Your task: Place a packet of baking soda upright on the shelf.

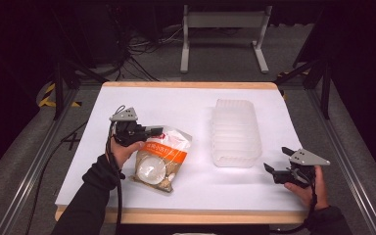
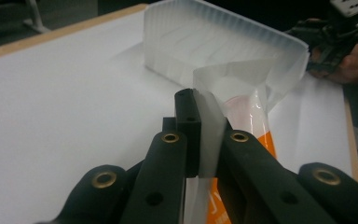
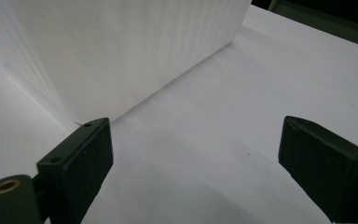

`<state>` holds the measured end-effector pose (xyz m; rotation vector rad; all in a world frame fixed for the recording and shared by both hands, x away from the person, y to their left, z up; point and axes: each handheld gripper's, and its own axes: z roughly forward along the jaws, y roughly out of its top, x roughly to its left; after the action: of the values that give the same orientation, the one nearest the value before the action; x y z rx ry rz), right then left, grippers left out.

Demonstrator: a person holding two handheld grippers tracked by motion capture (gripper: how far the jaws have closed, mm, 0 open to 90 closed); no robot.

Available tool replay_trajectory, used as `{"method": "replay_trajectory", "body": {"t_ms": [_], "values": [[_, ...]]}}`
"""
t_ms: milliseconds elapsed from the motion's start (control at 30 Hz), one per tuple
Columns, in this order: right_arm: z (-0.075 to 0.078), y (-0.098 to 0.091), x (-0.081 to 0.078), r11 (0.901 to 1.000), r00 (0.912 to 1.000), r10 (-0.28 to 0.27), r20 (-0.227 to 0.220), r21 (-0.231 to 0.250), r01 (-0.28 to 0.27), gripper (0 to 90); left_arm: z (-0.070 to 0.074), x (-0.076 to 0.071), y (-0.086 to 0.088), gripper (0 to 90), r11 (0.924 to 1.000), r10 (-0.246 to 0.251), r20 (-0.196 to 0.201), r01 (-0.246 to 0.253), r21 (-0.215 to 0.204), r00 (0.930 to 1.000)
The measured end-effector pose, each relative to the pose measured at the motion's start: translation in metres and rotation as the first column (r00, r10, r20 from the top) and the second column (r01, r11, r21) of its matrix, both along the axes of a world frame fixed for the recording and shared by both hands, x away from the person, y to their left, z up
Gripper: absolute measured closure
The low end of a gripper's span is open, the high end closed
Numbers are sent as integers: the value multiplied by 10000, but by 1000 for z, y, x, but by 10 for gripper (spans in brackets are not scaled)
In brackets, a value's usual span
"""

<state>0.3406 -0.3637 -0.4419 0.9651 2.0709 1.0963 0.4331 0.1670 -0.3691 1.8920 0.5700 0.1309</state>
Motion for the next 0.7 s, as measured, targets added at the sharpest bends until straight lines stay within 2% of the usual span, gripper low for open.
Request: {"method": "replay_trajectory", "body": {"t_ms": [100, 133, 167, 200, 233, 333, 367, 400, 600, 700], "values": [[0, 0, 0, 10000, 10000, 5, 5, 21, -5, 108, 11, -10, 3, 899, 9991, 236, 420, -221, -360, 9988], [0, 0, 0, 10000, 10000, 5, 5, 21, -5, 108, 11, -10, 3, 899, 9991, 236, 420, -221, -360, 9988], [0, 0, 0, 10000, 10000, 12, -12, 2, -12, 107, 14, -11, 4, 899, 9988, 320, 609, -296, -395, 9976], [0, 0, 0, 10000, 10000, -2, -23, -26, 2, 107, 19, -10, 5, 899, 9975, 478, 853, -430, -564, 9952], [0, 0, 0, 10000, 10000, -4, -33, -35, 3, 107, 21, -8, 5, 899, 9973, 432, 976, -370, -640, 9943], [0, 0, 0, 10000, 10000, -36, -31, -53, 36, 108, 27, -5, 1, 899, 9954, 450, 1155, -347, -896, 9923], [0, 0, 0, 10000, 10000, -40, -14, -36, 40, 107, 30, -3, -2, 900, 9957, 386, 1318, -270, -890, 9905], [0, 0, 0, 10000, 10000, -52, -11, -29, 52, 108, 30, -3, -2, 900, 9957, 386, 1318, -270, -890, 9905], [0, 0, 0, 10000, 10000, -19, 6, 23, 19, 108, 48, -1, -28, 899, 9973, 33, 2070, 119, -724, 9783], [0, -1, 0, 10000, 10000, -10, 22, 42, 9, 107, 54, 1, -33, 900, 9962, -39, 2148, 225, -841, 9766]]}}
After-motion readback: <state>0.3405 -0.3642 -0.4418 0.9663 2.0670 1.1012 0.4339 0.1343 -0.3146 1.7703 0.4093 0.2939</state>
